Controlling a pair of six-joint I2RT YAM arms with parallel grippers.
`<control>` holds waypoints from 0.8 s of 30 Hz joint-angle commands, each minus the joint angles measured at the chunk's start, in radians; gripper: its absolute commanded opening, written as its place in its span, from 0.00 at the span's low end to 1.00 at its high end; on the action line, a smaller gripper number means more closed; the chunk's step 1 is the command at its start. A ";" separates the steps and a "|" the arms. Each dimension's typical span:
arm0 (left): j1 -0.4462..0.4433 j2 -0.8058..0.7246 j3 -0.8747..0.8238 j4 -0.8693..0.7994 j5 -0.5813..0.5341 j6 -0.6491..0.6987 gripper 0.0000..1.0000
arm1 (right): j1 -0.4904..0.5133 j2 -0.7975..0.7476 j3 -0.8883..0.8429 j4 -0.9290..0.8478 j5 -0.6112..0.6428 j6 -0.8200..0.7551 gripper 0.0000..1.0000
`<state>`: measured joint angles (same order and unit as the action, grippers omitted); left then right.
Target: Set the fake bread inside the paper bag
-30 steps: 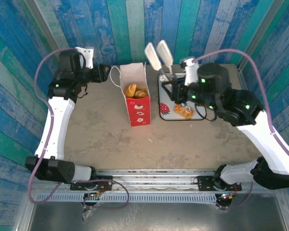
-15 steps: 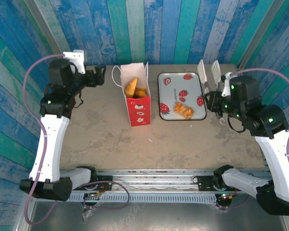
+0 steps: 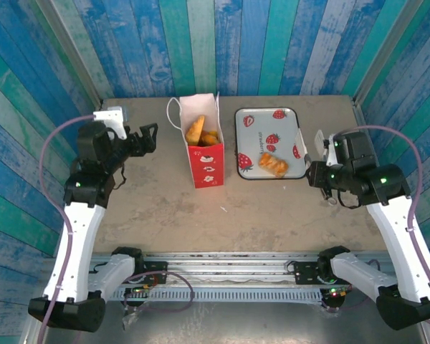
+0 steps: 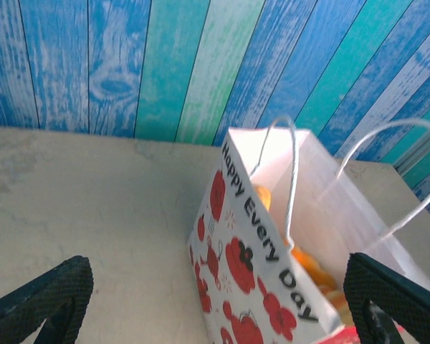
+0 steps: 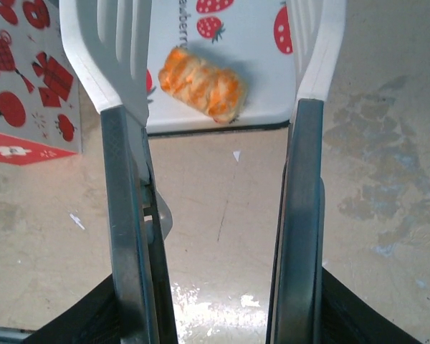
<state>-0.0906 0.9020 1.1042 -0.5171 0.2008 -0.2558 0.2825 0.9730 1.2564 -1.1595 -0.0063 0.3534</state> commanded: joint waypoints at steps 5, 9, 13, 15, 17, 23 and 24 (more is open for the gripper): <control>0.004 -0.133 -0.124 0.013 0.003 -0.064 0.94 | -0.009 0.041 -0.061 0.078 -0.054 -0.034 0.54; 0.003 -0.161 -0.191 0.011 0.030 -0.080 0.94 | -0.009 0.090 -0.077 0.088 -0.058 -0.038 0.54; 0.003 -0.173 -0.231 0.014 0.040 -0.087 0.94 | -0.015 0.135 -0.098 0.109 -0.055 -0.052 0.54; 0.004 -0.175 -0.238 0.017 0.039 -0.086 0.94 | -0.023 0.159 -0.111 0.122 -0.065 -0.061 0.54; 0.003 -0.175 -0.239 0.018 0.037 -0.088 0.94 | -0.036 0.185 -0.119 0.128 -0.083 -0.074 0.56; 0.003 -0.163 -0.234 0.020 0.037 -0.086 0.94 | -0.090 0.267 -0.118 0.130 -0.146 -0.134 0.57; 0.003 -0.161 -0.234 0.021 0.036 -0.088 0.94 | -0.097 0.279 -0.118 0.130 -0.155 -0.145 0.58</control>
<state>-0.0906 0.7387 0.8680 -0.5167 0.2298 -0.3382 0.2024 1.2381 1.1450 -1.0443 -0.1150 0.2577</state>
